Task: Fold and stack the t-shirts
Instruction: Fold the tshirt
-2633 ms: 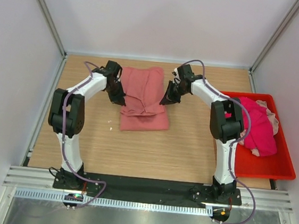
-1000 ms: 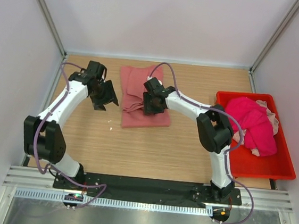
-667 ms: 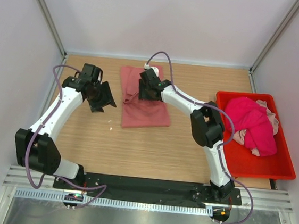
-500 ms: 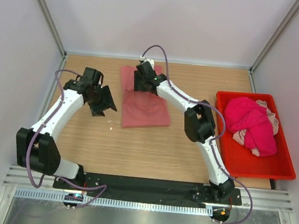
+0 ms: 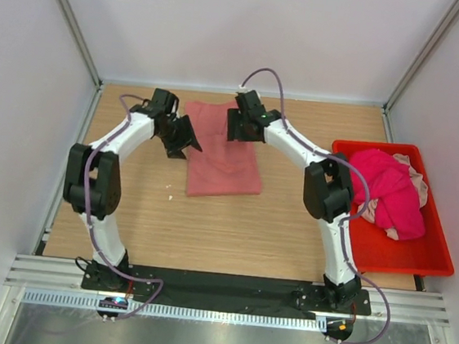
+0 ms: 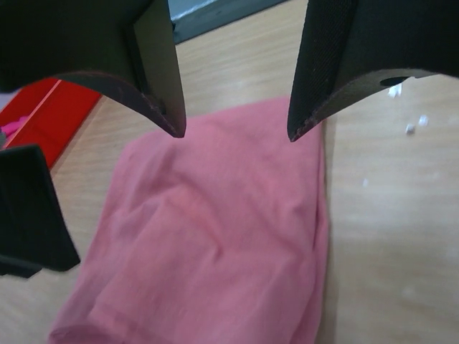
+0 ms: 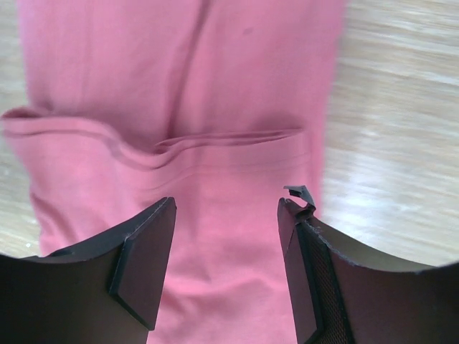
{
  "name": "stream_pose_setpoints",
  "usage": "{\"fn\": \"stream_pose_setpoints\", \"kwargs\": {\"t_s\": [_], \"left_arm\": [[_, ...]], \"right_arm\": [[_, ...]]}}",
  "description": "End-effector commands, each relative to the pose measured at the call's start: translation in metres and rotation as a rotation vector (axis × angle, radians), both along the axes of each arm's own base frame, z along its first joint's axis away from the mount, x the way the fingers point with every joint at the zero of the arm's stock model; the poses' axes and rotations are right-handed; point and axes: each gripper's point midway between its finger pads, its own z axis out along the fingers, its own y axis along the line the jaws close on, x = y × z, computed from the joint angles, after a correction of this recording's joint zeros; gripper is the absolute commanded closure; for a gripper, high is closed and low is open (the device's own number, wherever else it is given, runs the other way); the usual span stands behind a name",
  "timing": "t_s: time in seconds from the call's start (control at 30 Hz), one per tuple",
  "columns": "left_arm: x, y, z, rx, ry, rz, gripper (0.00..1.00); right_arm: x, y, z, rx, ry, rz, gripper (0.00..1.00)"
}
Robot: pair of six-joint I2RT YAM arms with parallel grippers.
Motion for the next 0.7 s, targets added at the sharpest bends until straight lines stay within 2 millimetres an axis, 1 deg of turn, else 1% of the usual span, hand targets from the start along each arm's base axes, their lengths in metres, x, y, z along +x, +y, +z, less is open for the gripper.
{"fn": "stream_pose_setpoints", "kwargs": {"t_s": [0.0,0.03,0.07,0.1,0.13,0.17,0.2,0.23,0.3,0.33,0.37,0.47,0.57,0.6,0.67], "left_arm": [[0.050,-0.004,0.020,0.031,-0.156,-0.051,0.37],[0.062,-0.001,0.026,0.061,-0.188,-0.052,0.34],[0.071,0.006,0.021,0.103,-0.197,-0.051,0.33],[0.072,0.010,0.003,0.137,-0.159,-0.072,0.33],[0.083,0.015,0.005,0.146,-0.168,-0.069,0.33],[0.083,0.018,-0.001,0.156,-0.144,-0.071,0.34],[0.084,0.022,-0.013,0.165,-0.114,-0.071,0.34],[0.088,0.023,-0.013,0.161,-0.120,-0.070,0.34],[0.096,0.018,-0.013,0.108,-0.138,-0.081,0.35],[0.097,0.014,-0.019,0.092,-0.123,-0.094,0.36],[0.101,0.012,-0.018,0.083,-0.127,-0.100,0.37],[0.102,0.005,-0.025,0.043,-0.105,-0.113,0.39],[0.102,0.005,-0.030,0.040,-0.095,-0.101,0.41],[0.103,0.004,-0.030,0.036,-0.095,-0.099,0.41],[0.104,0.001,-0.032,0.016,-0.093,-0.108,0.43]], "right_arm": [[0.025,-0.030,0.029,0.159,-0.020,-0.034,0.35],[0.026,-0.028,0.026,0.203,0.002,-0.007,0.35],[0.030,-0.028,0.027,0.264,0.023,0.029,0.35],[0.033,-0.028,0.025,0.286,0.038,0.047,0.36],[0.032,-0.026,0.012,0.292,0.072,0.064,0.36],[0.036,-0.025,0.015,0.305,0.070,0.078,0.37],[0.038,-0.027,0.014,0.309,0.072,0.083,0.37],[0.039,-0.026,0.011,0.314,0.076,0.094,0.37],[0.038,-0.022,0.003,0.335,0.105,0.123,0.37],[0.039,-0.023,-0.002,0.333,0.117,0.120,0.37],[0.038,-0.025,-0.009,0.324,0.135,0.116,0.38],[0.035,-0.023,-0.016,0.353,0.159,0.138,0.40],[0.034,-0.022,-0.022,0.355,0.171,0.146,0.44],[0.034,-0.023,-0.026,0.349,0.178,0.141,0.44],[0.034,-0.023,-0.027,0.353,0.184,0.140,0.46]]}}
